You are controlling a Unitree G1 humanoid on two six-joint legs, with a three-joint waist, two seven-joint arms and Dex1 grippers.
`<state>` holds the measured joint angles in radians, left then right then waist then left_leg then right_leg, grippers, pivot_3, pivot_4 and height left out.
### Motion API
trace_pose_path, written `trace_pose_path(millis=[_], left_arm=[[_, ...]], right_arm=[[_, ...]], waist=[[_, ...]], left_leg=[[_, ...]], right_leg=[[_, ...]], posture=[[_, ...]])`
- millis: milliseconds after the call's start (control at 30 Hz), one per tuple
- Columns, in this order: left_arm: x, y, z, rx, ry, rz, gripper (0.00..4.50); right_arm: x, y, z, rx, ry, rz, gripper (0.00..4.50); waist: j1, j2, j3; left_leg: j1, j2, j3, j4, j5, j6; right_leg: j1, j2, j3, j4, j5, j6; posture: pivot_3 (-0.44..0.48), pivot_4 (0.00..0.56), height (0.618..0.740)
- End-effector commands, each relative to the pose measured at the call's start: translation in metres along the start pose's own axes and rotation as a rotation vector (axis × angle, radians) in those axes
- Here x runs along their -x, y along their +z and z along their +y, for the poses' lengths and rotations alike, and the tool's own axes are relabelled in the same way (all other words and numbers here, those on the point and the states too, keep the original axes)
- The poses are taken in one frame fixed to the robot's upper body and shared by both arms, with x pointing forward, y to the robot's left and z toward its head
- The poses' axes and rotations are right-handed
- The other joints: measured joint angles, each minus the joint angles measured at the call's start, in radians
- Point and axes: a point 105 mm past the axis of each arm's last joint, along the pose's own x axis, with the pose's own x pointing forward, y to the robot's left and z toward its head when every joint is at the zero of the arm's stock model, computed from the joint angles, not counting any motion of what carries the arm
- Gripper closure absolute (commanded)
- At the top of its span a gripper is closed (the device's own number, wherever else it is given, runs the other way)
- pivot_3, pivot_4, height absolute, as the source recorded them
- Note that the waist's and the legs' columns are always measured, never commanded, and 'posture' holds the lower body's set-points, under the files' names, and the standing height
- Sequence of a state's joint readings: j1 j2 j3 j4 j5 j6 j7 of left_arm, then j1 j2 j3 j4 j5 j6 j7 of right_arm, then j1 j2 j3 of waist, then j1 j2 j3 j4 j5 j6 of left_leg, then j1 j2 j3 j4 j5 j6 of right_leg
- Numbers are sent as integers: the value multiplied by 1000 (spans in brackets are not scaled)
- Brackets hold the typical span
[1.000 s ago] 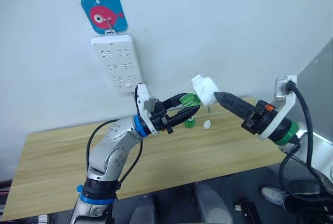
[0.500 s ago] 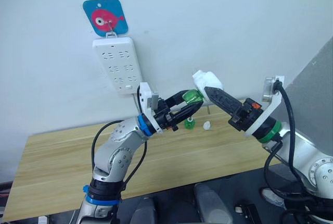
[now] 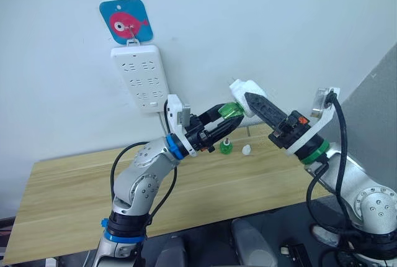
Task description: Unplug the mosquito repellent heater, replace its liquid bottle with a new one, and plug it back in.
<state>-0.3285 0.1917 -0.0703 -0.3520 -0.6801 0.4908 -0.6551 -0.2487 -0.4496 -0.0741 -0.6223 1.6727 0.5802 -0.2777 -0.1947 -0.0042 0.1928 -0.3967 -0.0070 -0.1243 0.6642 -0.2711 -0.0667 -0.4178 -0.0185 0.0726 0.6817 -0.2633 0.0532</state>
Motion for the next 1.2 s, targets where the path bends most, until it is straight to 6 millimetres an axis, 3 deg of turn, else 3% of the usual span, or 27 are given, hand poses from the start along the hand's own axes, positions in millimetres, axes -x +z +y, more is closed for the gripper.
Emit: trace_pose_path(millis=[33,500,667,1000,1033,1200], left_arm=[[-5,15,-11,-31,-45,-52,2249],[-7,16,-13,-45,-58,-46,2249],[-6,14,-14,-58,-64,-34,2249],[-1,3,-14,-27,-94,45,2249],[1,1,-12,-41,-96,69,1493],[5,-1,-2,-112,-96,133,103]], right_arm=[[-3,4,12,-9,58,-19,0],[-8,2,11,-24,76,-2,0],[-10,3,14,-29,87,-1,1473],[-12,4,15,-26,99,2,1472],[-12,4,15,-23,98,1,1472],[-10,5,13,-11,92,-2,1472]], waist=[[0,0,0],[0,0,0],[0,0,0],[0,0,0],[0,0,0],[0,0,0]], left_leg=[[0,0,0,0,0,0],[1,0,0,0,0,0],[3,0,0,-1,0,0],[4,0,0,-1,0,0],[4,0,0,-1,0,0],[5,0,0,-2,0,0]], right_leg=[[0,0,0,0,0,0],[1,0,0,0,0,0],[4,0,0,-1,0,0],[4,0,0,-1,0,0],[4,0,0,-1,0,0],[5,0,0,-2,0,0]], posture=[[-277,151,740],[-276,156,740],[-275,155,740],[-274,151,740],[-276,151,740],[-275,149,740]])
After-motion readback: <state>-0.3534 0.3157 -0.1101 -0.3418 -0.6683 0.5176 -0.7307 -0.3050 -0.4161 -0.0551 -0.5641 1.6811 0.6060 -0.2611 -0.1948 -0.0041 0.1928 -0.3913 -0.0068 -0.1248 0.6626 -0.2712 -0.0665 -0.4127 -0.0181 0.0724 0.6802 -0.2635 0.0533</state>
